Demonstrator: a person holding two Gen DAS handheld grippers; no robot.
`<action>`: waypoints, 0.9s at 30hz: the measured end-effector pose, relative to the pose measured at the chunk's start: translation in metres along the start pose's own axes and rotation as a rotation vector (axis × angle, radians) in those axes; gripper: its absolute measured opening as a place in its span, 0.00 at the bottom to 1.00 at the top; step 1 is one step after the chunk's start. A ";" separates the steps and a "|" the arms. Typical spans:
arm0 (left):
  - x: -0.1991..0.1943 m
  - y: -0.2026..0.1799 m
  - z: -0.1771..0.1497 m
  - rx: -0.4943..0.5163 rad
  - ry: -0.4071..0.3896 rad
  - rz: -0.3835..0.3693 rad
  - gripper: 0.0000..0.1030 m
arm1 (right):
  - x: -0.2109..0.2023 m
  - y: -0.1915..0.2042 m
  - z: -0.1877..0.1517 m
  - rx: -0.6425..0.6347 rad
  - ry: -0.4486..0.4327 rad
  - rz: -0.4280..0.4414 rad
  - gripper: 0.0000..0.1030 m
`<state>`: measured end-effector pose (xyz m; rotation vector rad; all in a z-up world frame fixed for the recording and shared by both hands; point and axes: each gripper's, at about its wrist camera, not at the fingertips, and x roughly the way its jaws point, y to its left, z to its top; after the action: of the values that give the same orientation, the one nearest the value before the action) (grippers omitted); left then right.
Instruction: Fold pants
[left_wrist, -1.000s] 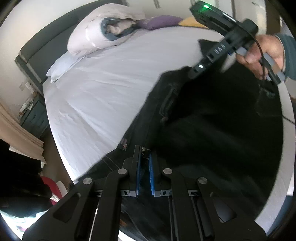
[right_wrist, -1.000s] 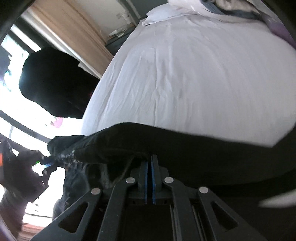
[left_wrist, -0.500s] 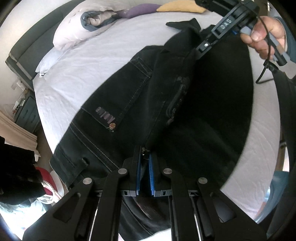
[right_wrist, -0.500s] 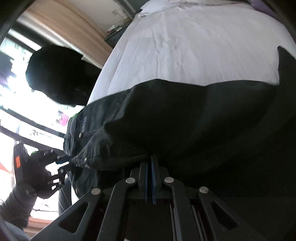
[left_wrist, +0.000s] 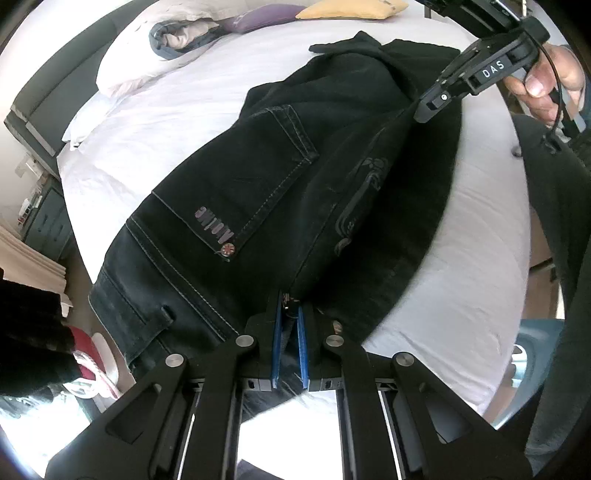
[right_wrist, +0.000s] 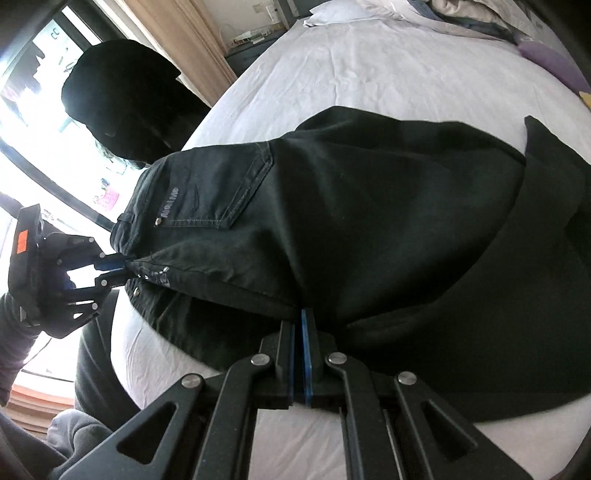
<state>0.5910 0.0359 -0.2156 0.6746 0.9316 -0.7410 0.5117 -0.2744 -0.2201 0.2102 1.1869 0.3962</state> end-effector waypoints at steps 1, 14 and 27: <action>0.000 0.003 -0.003 -0.004 -0.001 -0.003 0.07 | -0.004 0.002 -0.001 -0.002 -0.002 -0.002 0.04; 0.039 0.022 0.018 0.024 0.011 0.005 0.06 | 0.009 0.022 0.010 -0.086 -0.002 -0.101 0.04; 0.062 0.013 0.002 -0.029 0.011 0.051 0.11 | 0.046 0.031 0.018 -0.133 0.002 -0.149 0.10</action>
<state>0.6265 0.0252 -0.2664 0.6756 0.9305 -0.6780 0.5366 -0.2269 -0.2415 0.0059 1.1658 0.3429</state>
